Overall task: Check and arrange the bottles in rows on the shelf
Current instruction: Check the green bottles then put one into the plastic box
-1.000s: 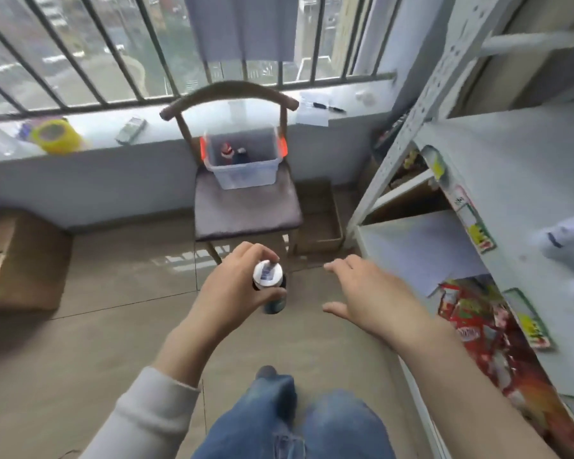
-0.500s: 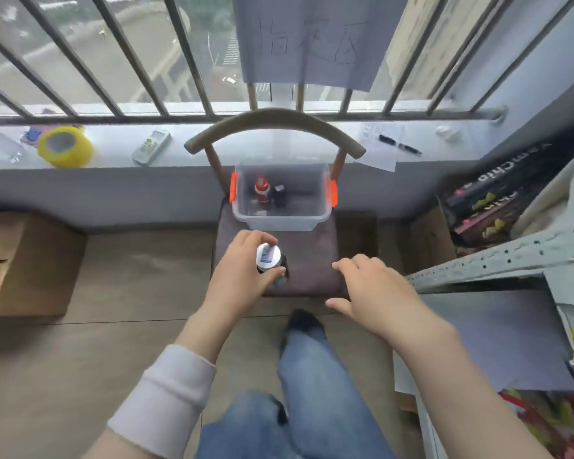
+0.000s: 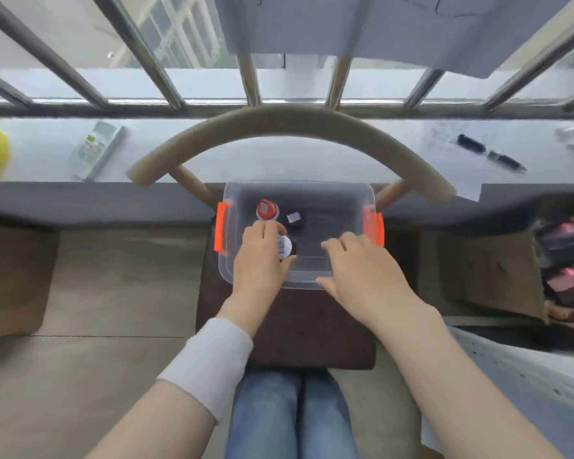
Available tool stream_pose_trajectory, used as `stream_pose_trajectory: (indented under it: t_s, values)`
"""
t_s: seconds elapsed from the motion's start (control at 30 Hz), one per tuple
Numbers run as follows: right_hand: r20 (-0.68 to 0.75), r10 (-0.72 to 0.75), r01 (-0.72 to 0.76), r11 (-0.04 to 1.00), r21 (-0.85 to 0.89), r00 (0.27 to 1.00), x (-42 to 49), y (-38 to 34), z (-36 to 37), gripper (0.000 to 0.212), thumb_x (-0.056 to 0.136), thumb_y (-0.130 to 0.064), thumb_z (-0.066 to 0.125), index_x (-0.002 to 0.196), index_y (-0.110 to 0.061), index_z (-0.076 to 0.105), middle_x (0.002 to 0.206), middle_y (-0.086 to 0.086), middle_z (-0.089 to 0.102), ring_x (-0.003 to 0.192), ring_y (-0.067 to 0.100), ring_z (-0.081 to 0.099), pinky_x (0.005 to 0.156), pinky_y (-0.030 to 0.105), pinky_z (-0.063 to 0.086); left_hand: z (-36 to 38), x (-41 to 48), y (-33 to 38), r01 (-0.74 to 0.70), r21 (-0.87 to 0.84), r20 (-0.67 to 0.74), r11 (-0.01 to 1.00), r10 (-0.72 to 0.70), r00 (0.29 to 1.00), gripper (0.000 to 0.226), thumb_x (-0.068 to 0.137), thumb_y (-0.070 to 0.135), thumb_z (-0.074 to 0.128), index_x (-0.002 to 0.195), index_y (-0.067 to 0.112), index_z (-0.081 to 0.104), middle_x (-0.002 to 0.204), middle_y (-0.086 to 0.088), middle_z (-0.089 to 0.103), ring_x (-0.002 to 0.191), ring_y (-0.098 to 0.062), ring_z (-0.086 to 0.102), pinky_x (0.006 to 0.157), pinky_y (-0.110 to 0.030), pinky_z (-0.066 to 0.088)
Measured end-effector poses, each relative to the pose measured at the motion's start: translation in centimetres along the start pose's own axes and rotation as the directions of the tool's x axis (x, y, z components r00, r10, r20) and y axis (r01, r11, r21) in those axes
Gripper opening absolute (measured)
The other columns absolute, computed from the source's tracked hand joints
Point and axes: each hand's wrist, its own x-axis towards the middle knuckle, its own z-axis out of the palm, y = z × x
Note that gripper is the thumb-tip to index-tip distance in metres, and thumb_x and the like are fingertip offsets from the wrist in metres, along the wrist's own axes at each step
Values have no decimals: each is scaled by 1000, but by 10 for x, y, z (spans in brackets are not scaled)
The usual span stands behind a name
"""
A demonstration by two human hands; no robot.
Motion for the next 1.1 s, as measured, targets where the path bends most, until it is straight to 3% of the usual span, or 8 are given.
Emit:
stream_pose_trajectory:
  t_s: [0.2,0.3,0.67,0.93,1.1]
  values:
    - [-7,-19,19,999,43,1000,59,12,37,48,93,-41,45,134,-17,36,134,4,43,123,24,39,95,33,38,45,50,-29,-25,156,140,987,3,990,48,80,26,70,118,11,45,123,-7,47,113,-22,43,71,-27,41]
    - [4,-23,23,998,65,1000,67,16,46,49,94,-41,43,136,-18,33,136,2,41,125,22,37,96,31,37,55,61,-36,-71,213,199,974,28,980,50,81,27,69,120,11,42,125,-8,45,115,-21,42,67,-23,34]
    - [-4,-12,13,995,102,1000,71,29,49,49,94,-40,44,137,-18,35,137,3,43,126,21,39,101,31,39,65,63,-35,-108,270,234,957,44,971,50,82,27,68,120,10,41,123,-9,45,114,-23,42,68,-24,37]
    - [-35,14,-12,999,46,999,14,26,27,47,93,-41,45,132,-14,40,129,6,48,118,25,45,93,33,39,-9,27,-1,-124,374,182,919,58,982,48,83,37,65,119,13,45,118,-9,52,107,-25,48,82,-32,43]
    - [-47,112,-110,993,44,993,-70,15,5,50,93,-42,45,134,-13,38,133,9,46,120,28,43,93,36,40,-70,-45,49,-292,475,338,830,135,932,46,86,38,61,120,12,43,121,-9,52,110,-28,51,84,-36,42]
